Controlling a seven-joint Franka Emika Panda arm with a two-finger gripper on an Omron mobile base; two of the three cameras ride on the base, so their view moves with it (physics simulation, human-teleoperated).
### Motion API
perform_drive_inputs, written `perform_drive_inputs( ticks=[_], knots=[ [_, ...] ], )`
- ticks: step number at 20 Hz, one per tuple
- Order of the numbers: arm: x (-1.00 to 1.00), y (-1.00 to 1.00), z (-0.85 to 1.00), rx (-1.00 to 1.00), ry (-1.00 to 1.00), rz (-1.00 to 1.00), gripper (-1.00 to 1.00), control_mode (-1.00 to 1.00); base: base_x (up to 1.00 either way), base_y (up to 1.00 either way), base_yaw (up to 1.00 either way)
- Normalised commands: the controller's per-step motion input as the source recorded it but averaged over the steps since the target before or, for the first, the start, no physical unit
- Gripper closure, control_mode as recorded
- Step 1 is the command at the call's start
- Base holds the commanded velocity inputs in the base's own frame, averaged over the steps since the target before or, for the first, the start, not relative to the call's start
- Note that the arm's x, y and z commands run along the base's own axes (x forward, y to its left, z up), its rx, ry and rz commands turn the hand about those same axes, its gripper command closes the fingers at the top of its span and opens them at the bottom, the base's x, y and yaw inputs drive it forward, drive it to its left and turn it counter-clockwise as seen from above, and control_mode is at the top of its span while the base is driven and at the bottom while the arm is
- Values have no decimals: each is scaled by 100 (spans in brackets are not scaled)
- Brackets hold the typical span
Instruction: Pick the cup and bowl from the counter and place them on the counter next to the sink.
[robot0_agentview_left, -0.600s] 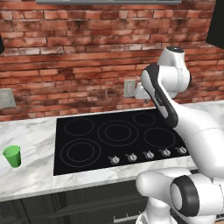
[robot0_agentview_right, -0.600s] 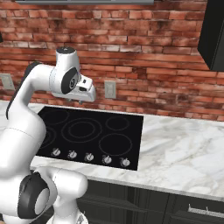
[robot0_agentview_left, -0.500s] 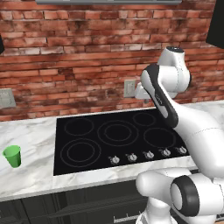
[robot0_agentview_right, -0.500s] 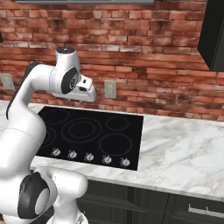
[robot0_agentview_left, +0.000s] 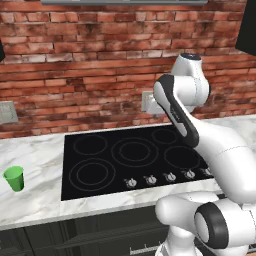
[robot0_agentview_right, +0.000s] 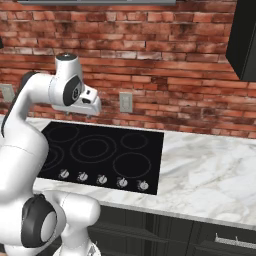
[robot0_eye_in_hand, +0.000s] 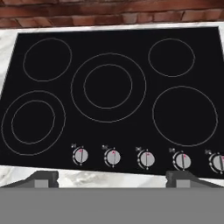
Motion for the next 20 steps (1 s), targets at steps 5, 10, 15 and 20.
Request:
perform_drive_inputs(
  ticks=[5,10,15,20],
  knots=[
    [-4,74,0,0,0,2,-100,-100,0,0,0],
    [-25,79,0,0,0,9,-100,-100,0,0,0],
    [-19,95,0,0,1,11,-100,-100,0,0,0],
    [-20,91,0,0,0,12,-100,-100,0,0,0]
  ],
)
